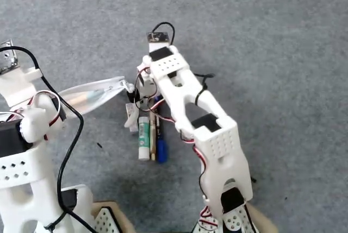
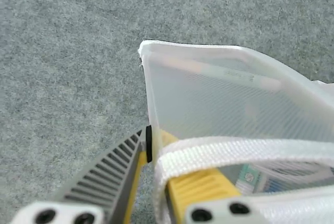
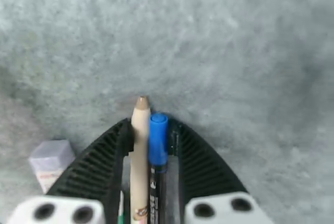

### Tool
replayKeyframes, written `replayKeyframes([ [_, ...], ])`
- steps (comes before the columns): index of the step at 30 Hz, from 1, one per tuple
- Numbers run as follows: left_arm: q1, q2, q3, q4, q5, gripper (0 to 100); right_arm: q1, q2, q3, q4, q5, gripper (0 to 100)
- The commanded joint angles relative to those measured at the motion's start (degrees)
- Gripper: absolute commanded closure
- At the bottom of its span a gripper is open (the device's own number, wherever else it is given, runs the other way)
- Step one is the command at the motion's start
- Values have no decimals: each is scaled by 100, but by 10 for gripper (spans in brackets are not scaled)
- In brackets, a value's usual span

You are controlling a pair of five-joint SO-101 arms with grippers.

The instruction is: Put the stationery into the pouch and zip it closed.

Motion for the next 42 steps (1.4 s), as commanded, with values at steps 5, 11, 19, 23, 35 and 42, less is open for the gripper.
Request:
replayKeyframes([
  [5, -48, 44, -242, -9, 44, 972, 202, -171, -954, 897, -26, 985],
  [11, -48, 44, -242, -9, 44, 972, 202, -171, -1174, 1108, -26, 985],
  [19, -48, 44, -242, -9, 44, 972, 334, -127, -1156, 1116, -26, 983],
  [23, -48, 44, -242, -9, 44, 972, 554, -127, -1156, 1116, -26, 980],
  [35, -48, 44, -242, -9, 44, 972, 448, 374, -1200, 1442, -26, 832],
  [42, -48, 44, -242, -9, 44, 972, 404, 382, -1209, 1398, -26, 904],
])
